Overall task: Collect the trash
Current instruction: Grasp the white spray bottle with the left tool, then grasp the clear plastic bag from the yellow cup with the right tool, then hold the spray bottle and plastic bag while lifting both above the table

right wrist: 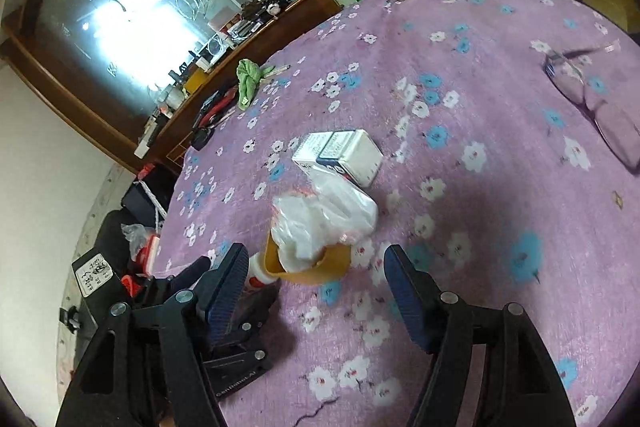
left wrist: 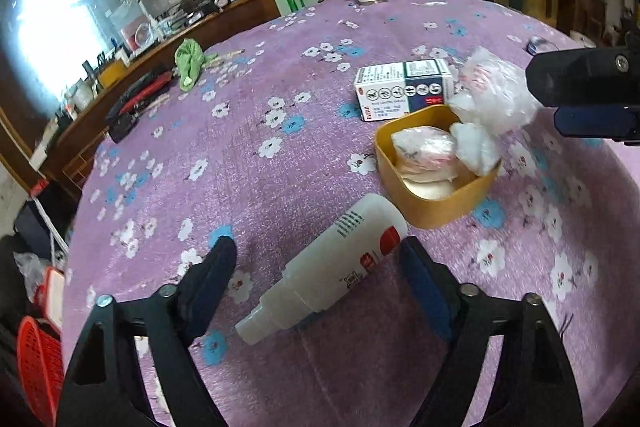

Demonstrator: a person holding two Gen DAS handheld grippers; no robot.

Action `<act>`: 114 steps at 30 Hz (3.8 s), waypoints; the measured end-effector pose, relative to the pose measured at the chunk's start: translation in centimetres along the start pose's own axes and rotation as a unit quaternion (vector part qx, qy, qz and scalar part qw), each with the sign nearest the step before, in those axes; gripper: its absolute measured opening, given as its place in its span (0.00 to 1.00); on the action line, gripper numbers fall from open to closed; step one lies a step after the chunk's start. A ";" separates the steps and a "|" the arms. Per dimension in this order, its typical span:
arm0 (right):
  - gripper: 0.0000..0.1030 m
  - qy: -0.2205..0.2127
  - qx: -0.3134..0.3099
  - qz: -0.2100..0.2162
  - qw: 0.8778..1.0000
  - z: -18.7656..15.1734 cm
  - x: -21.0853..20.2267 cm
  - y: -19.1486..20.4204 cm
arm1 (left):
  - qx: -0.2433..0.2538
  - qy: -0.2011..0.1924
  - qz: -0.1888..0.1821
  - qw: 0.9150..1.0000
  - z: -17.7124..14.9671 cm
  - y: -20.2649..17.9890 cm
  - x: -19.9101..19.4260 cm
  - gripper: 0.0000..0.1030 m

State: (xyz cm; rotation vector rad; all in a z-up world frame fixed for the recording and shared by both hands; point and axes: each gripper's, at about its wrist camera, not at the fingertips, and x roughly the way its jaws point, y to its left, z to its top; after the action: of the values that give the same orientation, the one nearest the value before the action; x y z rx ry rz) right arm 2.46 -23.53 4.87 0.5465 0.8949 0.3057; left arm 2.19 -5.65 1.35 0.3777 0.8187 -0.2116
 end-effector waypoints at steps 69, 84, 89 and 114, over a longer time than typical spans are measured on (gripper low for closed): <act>0.37 -0.081 -0.230 0.032 0.969 -1.9 5.3 11.3 | -0.246 -0.090 0.086 0.961 -1.4 12.4 -2.5 0.28; 0.37 -0.086 -0.237 0.035 0.967 -1.8 5.4 11.5 | -0.265 -0.077 0.087 0.957 -1.6 12.9 -1.9 0.28; 0.37 -0.083 -0.234 0.038 0.968 -1.7 5.4 11.4 | -0.274 -0.070 0.095 0.955 -1.7 13.4 -2.1 0.28; 0.37 -0.064 -0.219 0.018 0.974 -1.7 5.1 11.5 | -0.281 -0.080 0.094 0.952 -4.8 13.4 -9.9 0.28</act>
State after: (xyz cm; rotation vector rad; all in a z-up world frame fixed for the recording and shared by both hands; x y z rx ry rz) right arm 3.87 -11.12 7.20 0.1705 0.6665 0.4804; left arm -3.24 8.89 8.97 -0.1008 0.6428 0.1701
